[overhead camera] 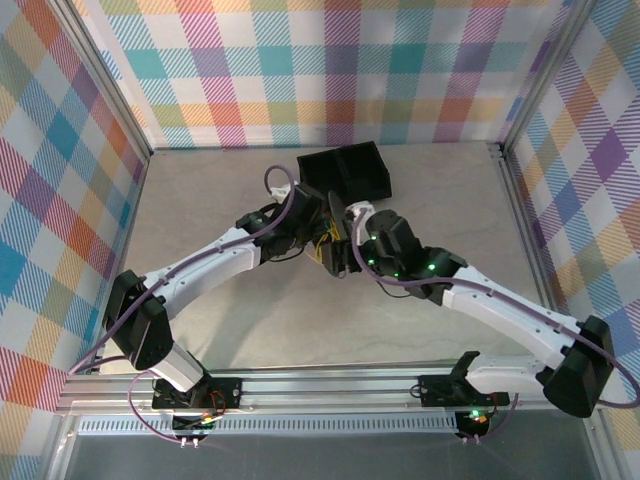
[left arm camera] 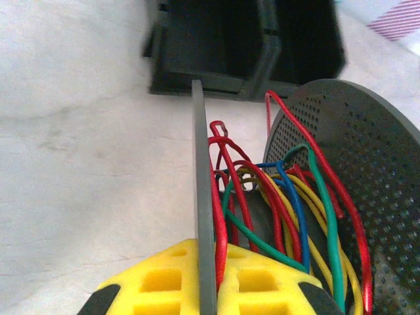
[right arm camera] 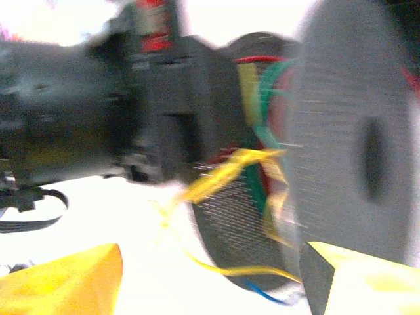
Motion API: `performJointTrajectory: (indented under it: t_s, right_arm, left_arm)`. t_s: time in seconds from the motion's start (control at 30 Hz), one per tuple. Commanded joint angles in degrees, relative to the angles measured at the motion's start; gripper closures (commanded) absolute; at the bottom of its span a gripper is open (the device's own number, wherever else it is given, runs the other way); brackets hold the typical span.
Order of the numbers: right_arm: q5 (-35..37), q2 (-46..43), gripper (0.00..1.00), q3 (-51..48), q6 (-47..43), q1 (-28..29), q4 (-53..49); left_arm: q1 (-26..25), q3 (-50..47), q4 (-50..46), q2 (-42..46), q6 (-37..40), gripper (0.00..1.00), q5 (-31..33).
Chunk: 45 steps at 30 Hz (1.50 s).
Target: Wrap the cables
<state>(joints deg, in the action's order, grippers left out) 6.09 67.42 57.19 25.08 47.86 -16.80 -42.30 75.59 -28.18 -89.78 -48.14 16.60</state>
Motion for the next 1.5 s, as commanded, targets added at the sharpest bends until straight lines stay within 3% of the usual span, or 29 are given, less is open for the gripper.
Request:
performJointTrajectory:
  t_s: [0.0, 0.27, 0.37, 0.6, 0.73, 0.83, 1.0, 1.17, 1.47]
  right_arm:
    - [-0.6, 0.5, 0.24, -2.0, 0.8, -3.6, -4.2]
    - [-3.7, 1.4, 0.21, -4.7, 2.0, -4.9, -4.1]
    - [-5.6, 0.3, 0.21, -6.3, 4.1, -8.3, -3.3]
    - [-19.2, -0.3, 0.23, -12.6, 8.7, -23.4, 5.3]
    - [-31.0, 5.6, 0.24, -12.9, 10.3, -30.9, 11.8]
    - [-37.7, 11.0, 0.27, -12.7, 12.3, -33.2, 18.0]
    - [-43.6, 16.8, 0.35, -13.4, 12.3, -33.1, 24.7]
    - [-46.8, 19.4, 0.39, -14.1, 10.8, -28.7, 28.6]
    - [-47.0, 22.9, 0.54, -15.9, 13.1, -23.8, 31.8]
  left_arm:
    - [2.1, 1.5, -1.2, 2.8, 1.3, 1.0, 0.7]
    - [5.7, 1.3, -1.8, 5.8, 2.6, 1.0, -4.0]
    - [8.1, -0.3, -1.6, 8.4, 3.5, 1.0, -7.2]
    - [13.1, -1.6, -3.4, 12.9, 6.5, 1.0, -16.8]
    - [14.6, -1.5, -4.0, 14.6, 7.8, 1.0, -21.8]
    - [15.3, -2.0, -3.9, 15.7, 7.8, 1.0, -23.6]
    - [16.4, -3.1, -3.1, 16.7, 7.0, 1.0, -25.6]
    - [17.1, -4.2, -1.3, 16.8, 5.9, 1.0, -26.6]
    - [19.3, -7.7, 4.0, 16.6, 2.6, 1.0, -30.3]
